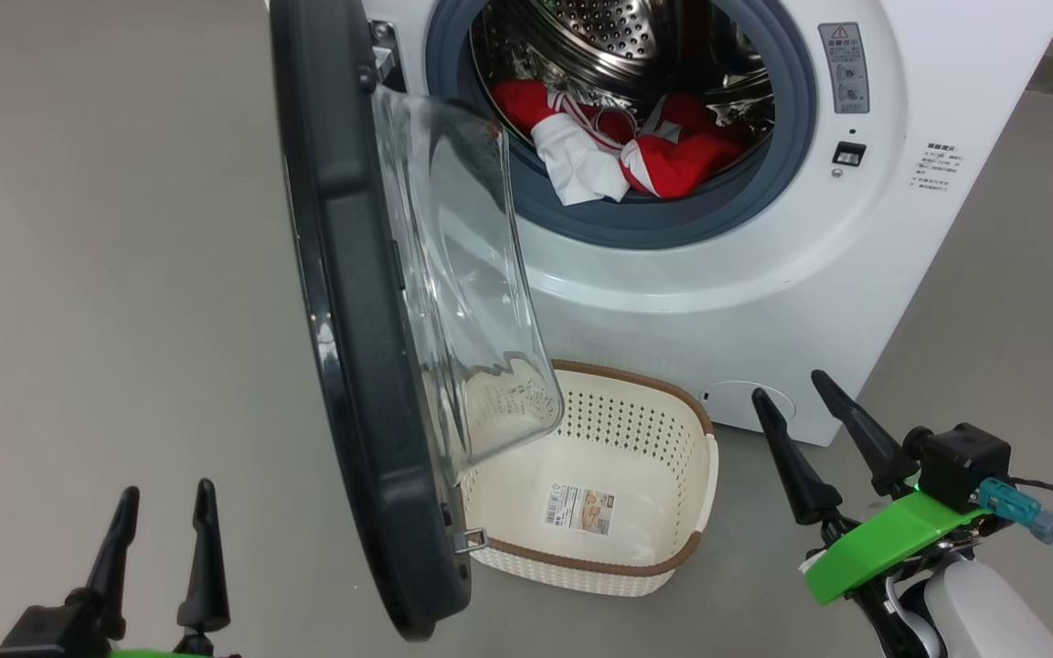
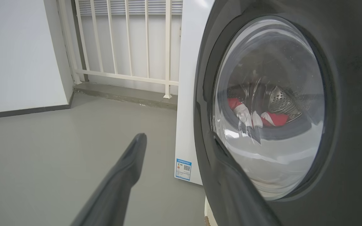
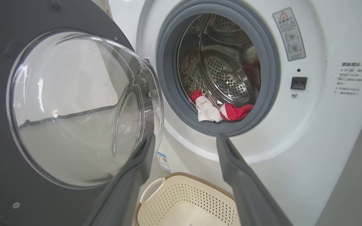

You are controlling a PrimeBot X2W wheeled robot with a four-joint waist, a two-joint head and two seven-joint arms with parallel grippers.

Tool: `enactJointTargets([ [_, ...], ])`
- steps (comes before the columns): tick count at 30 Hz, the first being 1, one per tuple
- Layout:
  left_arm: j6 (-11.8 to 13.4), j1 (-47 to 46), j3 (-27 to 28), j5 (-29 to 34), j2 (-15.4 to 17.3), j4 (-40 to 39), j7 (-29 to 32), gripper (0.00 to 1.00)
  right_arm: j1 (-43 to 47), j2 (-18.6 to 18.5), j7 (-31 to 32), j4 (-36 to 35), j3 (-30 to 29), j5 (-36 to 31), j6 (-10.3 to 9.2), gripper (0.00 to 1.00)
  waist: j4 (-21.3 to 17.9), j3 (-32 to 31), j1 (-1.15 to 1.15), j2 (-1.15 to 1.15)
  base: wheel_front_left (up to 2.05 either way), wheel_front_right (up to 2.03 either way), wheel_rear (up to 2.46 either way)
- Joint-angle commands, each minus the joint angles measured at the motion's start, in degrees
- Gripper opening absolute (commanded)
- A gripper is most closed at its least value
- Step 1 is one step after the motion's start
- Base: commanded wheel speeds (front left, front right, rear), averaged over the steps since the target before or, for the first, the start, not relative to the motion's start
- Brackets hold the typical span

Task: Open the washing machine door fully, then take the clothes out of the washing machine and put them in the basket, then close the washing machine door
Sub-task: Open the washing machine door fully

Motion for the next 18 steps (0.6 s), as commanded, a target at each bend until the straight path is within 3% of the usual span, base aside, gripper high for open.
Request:
enactJointTargets([
  [1,-0.17,-0.51,1.93,0.71,0.97,-1.76,-0.7,1.0,0.7,0.11,-0.68,-1.17,1.04,-0.14,0.09,1.0,-0.01,0.05,0.0,0.0,0.0,0.0,0.0],
  [18,-0.17,-0.88,1.91,0.77,0.83,-1.36,-0.7,1.0,0.73,0.28,-0.69,-0.74,0.59,-0.33,0.09,1.0,0.11,0.58,0.0,0.0,0.0,0.0,0.0],
])
